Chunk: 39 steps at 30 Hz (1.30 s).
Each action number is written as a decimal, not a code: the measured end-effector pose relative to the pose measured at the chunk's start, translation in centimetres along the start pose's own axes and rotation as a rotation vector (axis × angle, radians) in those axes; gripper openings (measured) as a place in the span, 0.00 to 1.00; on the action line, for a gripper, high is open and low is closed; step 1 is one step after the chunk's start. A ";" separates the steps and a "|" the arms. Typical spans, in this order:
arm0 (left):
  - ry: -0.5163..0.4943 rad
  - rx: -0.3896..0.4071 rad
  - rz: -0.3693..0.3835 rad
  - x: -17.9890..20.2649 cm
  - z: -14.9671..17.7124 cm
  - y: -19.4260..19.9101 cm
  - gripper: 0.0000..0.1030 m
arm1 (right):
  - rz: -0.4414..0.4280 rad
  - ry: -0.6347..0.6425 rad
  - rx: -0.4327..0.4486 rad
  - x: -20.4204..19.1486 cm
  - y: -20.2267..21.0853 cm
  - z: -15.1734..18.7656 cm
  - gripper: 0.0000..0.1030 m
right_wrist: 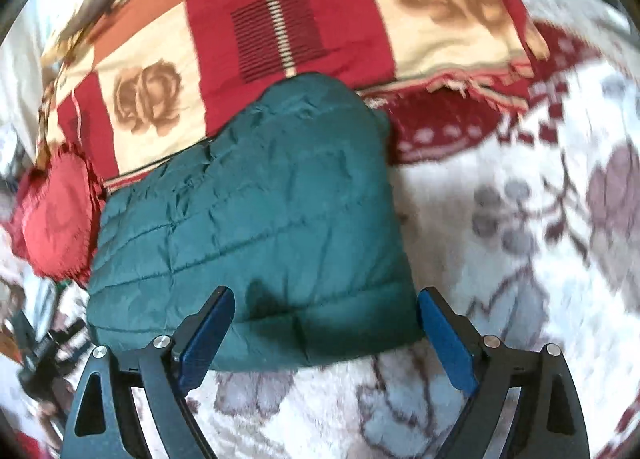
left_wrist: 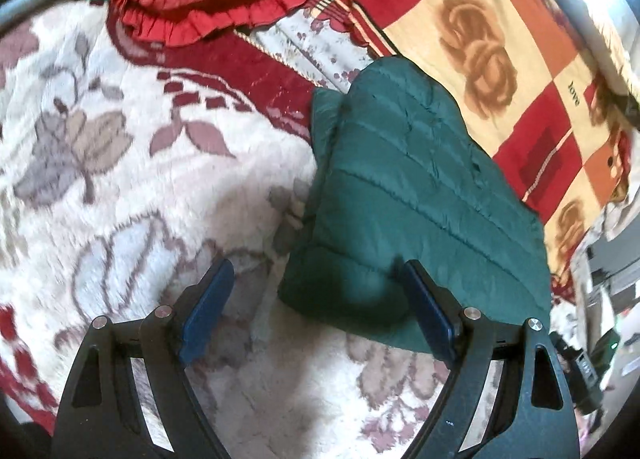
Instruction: Fold large clothes
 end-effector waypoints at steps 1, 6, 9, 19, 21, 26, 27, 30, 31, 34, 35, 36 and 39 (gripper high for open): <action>0.007 -0.005 0.011 0.0 0.2 -0.1 0.84 | -0.015 -0.019 -0.002 0.1 0.1 0.3 0.92; 0.041 -0.019 0.047 -0.1 0.6 -0.7 0.84 | -0.112 -0.144 -0.037 0.8 -0.8 1.5 0.98; 0.039 -0.019 0.044 0.0 0.7 -1.3 0.84 | -0.126 -0.137 -0.044 0.4 -1.4 1.9 0.99; 0.020 -0.057 0.087 2.0 -0.2 -4.1 0.86 | -0.148 -0.089 -0.036 -1.4 -3.0 0.6 1.00; 0.022 -0.059 0.088 2.2 -0.4 -4.5 0.88 | -0.162 -0.097 -0.027 -1.5 -3.5 0.1 1.00; 0.027 -0.054 0.075 2.8 -0.5 -5.4 0.92 | -0.187 -0.126 -0.002 -1.9 -4.6 -1.0 1.00; 0.025 -0.055 0.073 2.9 -0.6 -5.6 0.95 | -0.187 -0.133 -0.001 -2.0 -4.9 -1.1 1.00; 0.006 -0.068 0.065 3.3 -0.6 -6.1 0.95 | -0.167 -0.126 0.007 -2.2 -5.3 -1.2 1.00; -0.007 -0.079 0.064 3.4 -0.6 -6.1 0.94 | -0.162 -0.119 0.008 -2.2 -5.2 -1.3 0.95; -0.033 -0.059 0.062 3.8 -0.6 -5.4 0.70 | -0.153 -0.083 0.028 -2.4 -4.4 -1.5 0.59; -0.053 -0.044 0.057 4.1 -0.7 -4.8 0.64 | -0.157 -0.070 0.035 -2.6 -3.8 -1.6 0.48; -0.077 -0.028 0.051 4.4 -0.7 -4.2 0.51 | -0.157 -0.051 0.041 -2.9 -3.2 -1.8 0.44; -0.112 -0.007 0.063 5.1 -0.8 -2.4 0.36 | -0.161 -0.010 0.053 -3.8 -1.2 -1.9 0.35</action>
Point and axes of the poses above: each gripper's, at about its wrist camera, not at the fingertips, and y roughly against the way its jaws point, x to its right, z to its underside, the point moved 8 cm from there along -y, roughly the way its jaws point, and after that the axes turned 2 degrees about y, right-handed, at the moved point
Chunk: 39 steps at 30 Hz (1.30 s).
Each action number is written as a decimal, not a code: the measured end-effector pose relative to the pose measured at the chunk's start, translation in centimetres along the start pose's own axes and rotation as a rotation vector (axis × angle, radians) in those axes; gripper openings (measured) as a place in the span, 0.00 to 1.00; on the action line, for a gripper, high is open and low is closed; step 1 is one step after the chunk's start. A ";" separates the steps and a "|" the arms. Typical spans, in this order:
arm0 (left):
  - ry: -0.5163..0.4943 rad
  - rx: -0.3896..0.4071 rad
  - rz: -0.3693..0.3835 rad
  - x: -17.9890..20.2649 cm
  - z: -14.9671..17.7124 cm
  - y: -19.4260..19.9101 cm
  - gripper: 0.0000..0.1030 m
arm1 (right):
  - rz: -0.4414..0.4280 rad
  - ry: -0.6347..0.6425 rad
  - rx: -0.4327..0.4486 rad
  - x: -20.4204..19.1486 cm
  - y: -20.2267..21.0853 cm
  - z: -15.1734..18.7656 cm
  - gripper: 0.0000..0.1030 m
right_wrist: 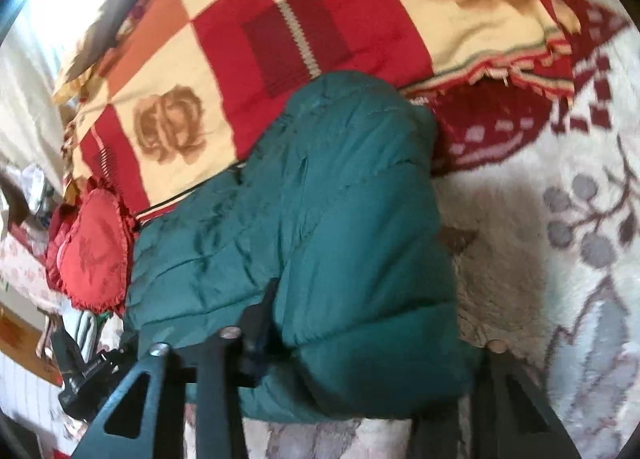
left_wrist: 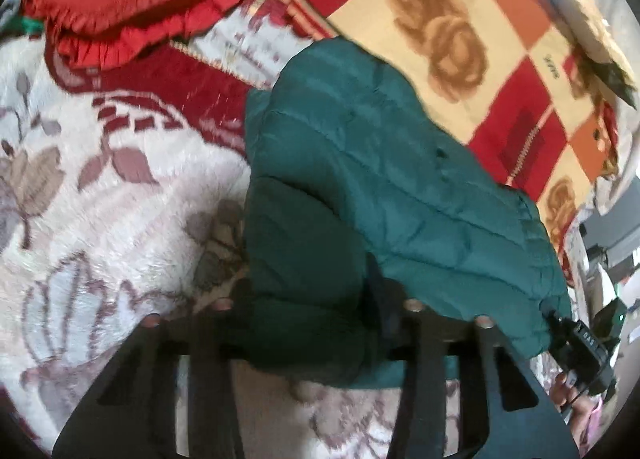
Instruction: Fold large clothes
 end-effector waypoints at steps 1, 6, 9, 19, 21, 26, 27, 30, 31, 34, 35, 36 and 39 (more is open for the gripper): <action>0.000 -0.002 0.020 0.2 0.0 0.9 0.35 | -0.005 0.008 0.004 -0.4 0.7 0.0 0.34; -0.039 -0.008 0.072 0.5 1.2 5.2 0.34 | -0.052 0.051 0.004 -2.4 5.0 1.6 0.32; -0.087 -0.033 0.093 -0.1 3.3 8.3 0.34 | -0.069 0.064 -0.023 -2.9 8.3 4.5 0.32; -0.128 -0.101 -0.004 -3.2 9.2 9.1 0.51 | 0.114 0.027 -0.135 0.7 9.5 12.1 0.67; -0.123 -0.089 -0.033 -3.3 9.0 9.3 0.57 | 0.185 0.036 -0.125 1.8 9.8 11.9 0.72; -0.225 0.056 -0.155 -2.3 7.5 12.7 0.61 | 0.345 0.147 -0.014 1.8 14.4 9.5 0.74; -0.240 0.074 -0.165 -1.9 7.2 13.1 0.62 | 0.345 0.163 0.002 1.3 15.0 9.1 0.74; -0.265 0.110 -0.158 -0.3 6.7 13.8 0.62 | 0.299 0.185 0.017 -0.3 15.6 8.8 0.74; -0.267 0.114 -0.161 0.0 6.7 13.9 0.62 | 0.288 0.194 0.018 -1.0 15.5 8.9 0.74; -0.291 0.128 -0.176 1.7 6.8 13.6 0.62 | 0.271 0.261 0.018 -3.7 14.3 9.8 0.74; -0.311 0.131 -0.185 2.5 7.0 13.5 0.62 | 0.269 0.287 0.014 -4.6 13.7 10.2 0.74; -0.322 0.133 -0.190 2.8 7.3 13.6 0.62 | 0.270 0.308 0.010 -5.3 13.2 10.5 0.74; -0.362 0.137 -0.208 4.3 8.3 13.4 0.62 | 0.269 0.344 0.012 -7.3 12.0 11.7 0.74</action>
Point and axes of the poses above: each gripper's, at about its wrist camera, not at the fingertips, and y roughly against the way its jaws point, x to its right, z to its underside, the point moved 8 cm from there along -y, roughly the way its jaws point, and after that the axes turned 2 degrees about y, right-handed, at the moved point
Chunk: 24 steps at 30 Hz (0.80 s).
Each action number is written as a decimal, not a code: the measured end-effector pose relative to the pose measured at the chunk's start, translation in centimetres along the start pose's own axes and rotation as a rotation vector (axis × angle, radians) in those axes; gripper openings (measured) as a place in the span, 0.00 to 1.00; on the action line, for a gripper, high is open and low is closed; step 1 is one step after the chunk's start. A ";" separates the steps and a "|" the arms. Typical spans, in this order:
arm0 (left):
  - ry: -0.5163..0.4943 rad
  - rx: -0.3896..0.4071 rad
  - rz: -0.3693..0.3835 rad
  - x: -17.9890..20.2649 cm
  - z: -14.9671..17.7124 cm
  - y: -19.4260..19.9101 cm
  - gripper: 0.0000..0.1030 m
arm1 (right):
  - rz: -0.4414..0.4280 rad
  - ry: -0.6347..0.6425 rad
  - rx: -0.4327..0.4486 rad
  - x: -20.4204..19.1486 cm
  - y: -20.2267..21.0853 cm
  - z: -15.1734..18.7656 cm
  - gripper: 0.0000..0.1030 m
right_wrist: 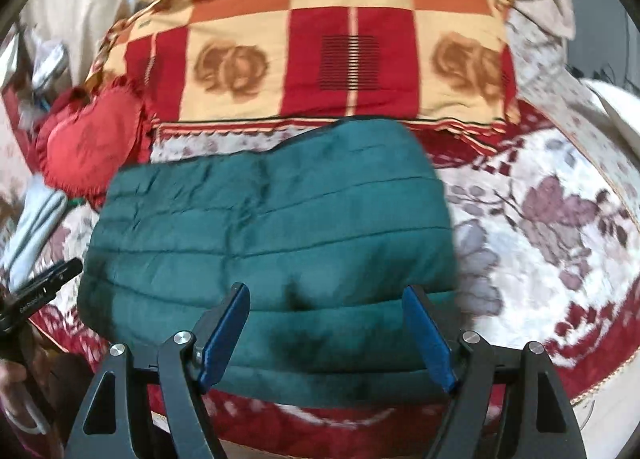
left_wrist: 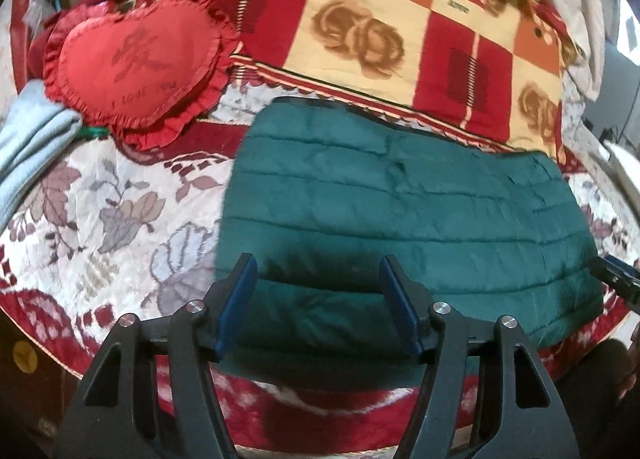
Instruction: Fold large clothes
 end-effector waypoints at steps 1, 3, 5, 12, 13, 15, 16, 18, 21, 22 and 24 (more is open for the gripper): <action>-0.004 0.004 0.001 0.6 0.2 0.1 0.62 | -0.012 0.003 -0.002 -0.9 -0.2 0.2 0.74; -0.002 0.006 0.010 1.3 0.6 0.1 0.62 | -0.026 0.004 -0.002 -2.1 -0.5 0.4 0.74; 0.004 0.003 0.017 2.1 1.0 0.0 0.62 | -0.024 0.017 0.004 -3.5 -0.7 0.6 0.74; 0.012 0.025 0.000 3.2 1.8 0.6 0.62 | -0.030 0.054 0.023 -6.7 -0.6 1.1 0.82; 0.010 0.027 -0.002 3.3 1.8 0.6 0.62 | -0.030 0.054 0.021 -6.9 -0.7 1.1 0.83; 0.005 0.031 -0.006 3.5 1.9 0.8 0.62 | -0.032 0.054 0.016 -7.3 -0.7 1.2 0.83; 0.002 0.032 -0.006 3.6 1.9 0.9 0.62 | -0.031 0.055 0.015 -7.4 -0.8 1.2 0.83; 0.000 0.039 0.001 3.7 1.9 1.1 0.62 | -0.029 0.052 0.017 -7.5 -0.7 1.2 0.83; 0.015 0.058 -0.004 3.8 1.9 1.6 0.62 | -0.028 0.032 0.031 -7.6 -0.5 1.3 0.84; 0.017 0.063 -0.003 3.9 1.9 1.7 0.62 | -0.026 0.024 0.036 -7.5 -0.4 1.4 0.86; 0.009 0.072 -0.009 4.2 2.0 1.9 0.62 | -0.023 0.023 0.038 -7.5 -0.4 1.6 0.87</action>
Point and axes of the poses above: each gripper's, at about its wrist camera, not at the fingertips, and y roughly against the way its jaws point, x to its right, z to its underside, the point moved 8 cm from there along -y, roughly the way its jaws point, and after that the axes turned 2 degrees about y, right-handed, at the moved point
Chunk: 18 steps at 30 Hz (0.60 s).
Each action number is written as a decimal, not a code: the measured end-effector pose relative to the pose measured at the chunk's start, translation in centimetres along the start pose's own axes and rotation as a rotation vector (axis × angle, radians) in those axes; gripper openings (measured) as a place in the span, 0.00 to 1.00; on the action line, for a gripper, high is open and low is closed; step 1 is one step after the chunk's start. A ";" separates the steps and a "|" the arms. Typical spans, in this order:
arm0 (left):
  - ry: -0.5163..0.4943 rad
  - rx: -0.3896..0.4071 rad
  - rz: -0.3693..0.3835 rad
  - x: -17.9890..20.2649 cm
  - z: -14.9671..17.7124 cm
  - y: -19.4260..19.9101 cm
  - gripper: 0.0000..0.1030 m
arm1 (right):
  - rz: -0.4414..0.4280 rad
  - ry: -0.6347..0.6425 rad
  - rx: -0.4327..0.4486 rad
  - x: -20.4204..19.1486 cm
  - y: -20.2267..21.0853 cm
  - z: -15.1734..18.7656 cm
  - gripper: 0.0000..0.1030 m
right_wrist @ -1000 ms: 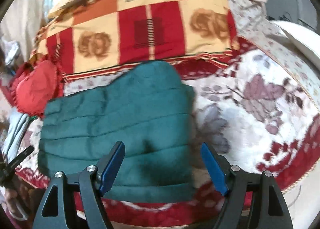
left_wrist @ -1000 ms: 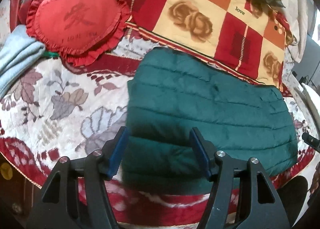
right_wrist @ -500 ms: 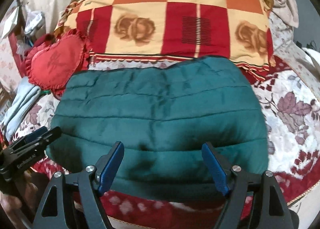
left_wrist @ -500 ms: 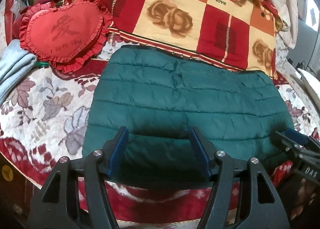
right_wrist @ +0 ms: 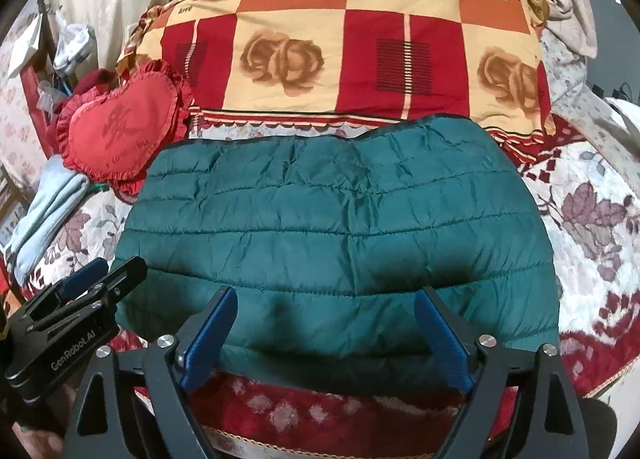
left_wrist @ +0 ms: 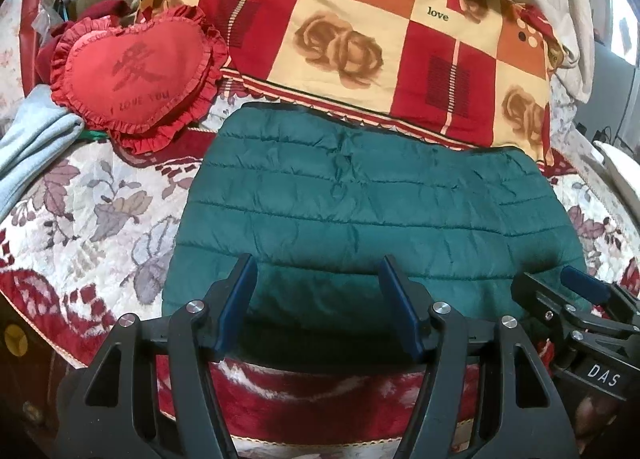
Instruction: Fold large clothes
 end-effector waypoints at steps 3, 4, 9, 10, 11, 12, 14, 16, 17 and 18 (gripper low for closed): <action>-0.025 0.008 -0.013 0.5 0.2 0.2 0.62 | 0.014 0.009 0.001 0.2 0.1 0.1 0.87; -0.028 0.011 -0.015 0.7 0.2 0.3 0.62 | 0.014 0.005 0.001 0.3 0.2 0.1 0.87; -0.016 0.010 -0.009 0.7 0.2 0.3 0.62 | 0.019 -0.014 0.010 0.8 0.4 0.1 0.89; -0.018 0.010 -0.013 0.8 0.3 0.3 0.62 | 0.019 -0.017 0.010 0.8 0.4 0.1 0.90; -0.022 0.009 -0.017 0.8 0.3 0.3 0.62 | 0.020 -0.020 0.010 0.9 0.3 0.2 0.91; -0.026 0.009 -0.019 0.8 0.3 0.4 0.62 | 0.020 -0.025 0.008 0.9 0.3 0.2 0.91; -0.033 0.011 -0.024 1.0 0.3 0.4 0.62 | 0.015 -0.030 0.006 1.0 0.2 0.4 0.91; -0.045 0.025 -0.041 1.0 0.2 0.7 0.62 | 0.010 -0.034 0.008 1.1 0.3 0.4 0.91; -0.050 0.030 -0.046 1.1 0.2 0.8 0.62 | 0.010 -0.033 0.009 1.1 0.3 0.4 0.92; -0.052 0.032 -0.049 1.2 0.2 0.8 0.62 | 0.009 -0.033 0.010 1.1 0.3 0.4 0.92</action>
Point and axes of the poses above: each gripper's, at about its wrist camera, not at the fingertips, and y roughly against the way its jaws point, x to its right, z to its underside, the point moved 8 cm from there along -y, roughly the way its jaws point, and after that the axes turned 2 degrees about y, right-handed, at the moved point
